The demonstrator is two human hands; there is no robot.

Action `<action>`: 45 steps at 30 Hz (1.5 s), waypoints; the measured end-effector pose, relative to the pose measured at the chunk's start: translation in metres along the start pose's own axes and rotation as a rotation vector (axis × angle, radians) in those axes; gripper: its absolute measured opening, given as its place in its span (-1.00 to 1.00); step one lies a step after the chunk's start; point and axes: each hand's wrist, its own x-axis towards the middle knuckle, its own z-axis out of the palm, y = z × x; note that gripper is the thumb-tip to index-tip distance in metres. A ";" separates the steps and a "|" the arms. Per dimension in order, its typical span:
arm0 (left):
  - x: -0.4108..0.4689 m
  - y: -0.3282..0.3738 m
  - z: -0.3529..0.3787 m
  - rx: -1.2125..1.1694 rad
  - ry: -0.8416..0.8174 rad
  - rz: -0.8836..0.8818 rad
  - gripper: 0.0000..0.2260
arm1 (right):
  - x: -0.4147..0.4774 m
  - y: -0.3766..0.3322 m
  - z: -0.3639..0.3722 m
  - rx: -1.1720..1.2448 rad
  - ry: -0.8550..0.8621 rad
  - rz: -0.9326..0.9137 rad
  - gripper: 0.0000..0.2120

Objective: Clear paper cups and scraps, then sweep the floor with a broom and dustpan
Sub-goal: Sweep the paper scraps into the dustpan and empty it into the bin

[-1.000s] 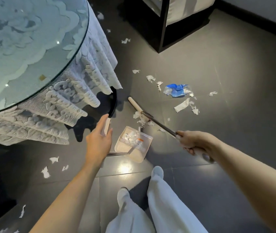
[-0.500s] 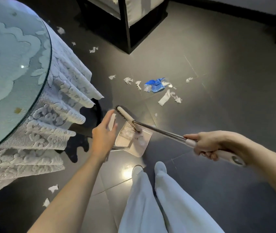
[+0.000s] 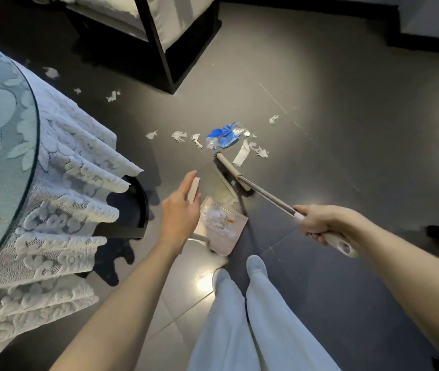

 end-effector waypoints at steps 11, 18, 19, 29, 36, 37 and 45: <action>0.026 0.014 -0.002 -0.070 -0.022 0.007 -0.63 | -0.037 0.026 -0.011 0.278 -0.232 0.067 -0.30; 0.067 0.046 0.021 -0.108 0.006 -0.015 -0.60 | -0.021 0.026 -0.074 0.417 -0.139 0.015 -0.28; 0.075 0.052 0.027 -0.102 0.012 -0.015 -0.59 | -0.015 0.026 -0.089 0.435 -0.123 0.009 -0.28; 0.167 0.120 0.103 -0.117 0.214 -0.177 -0.57 | 0.086 -0.005 -0.260 0.196 0.046 -0.101 -0.38; 0.210 0.140 0.121 -0.120 0.253 -0.231 -0.62 | 0.133 -0.022 -0.298 -0.091 0.016 -0.146 -0.56; 0.214 0.143 0.123 -0.121 0.251 -0.225 -0.62 | 0.132 -0.020 -0.295 -0.103 -0.017 -0.143 -0.53; 0.241 0.172 0.139 -0.084 0.189 -0.155 -0.61 | 0.089 0.018 -0.271 0.110 -0.252 -0.047 -0.37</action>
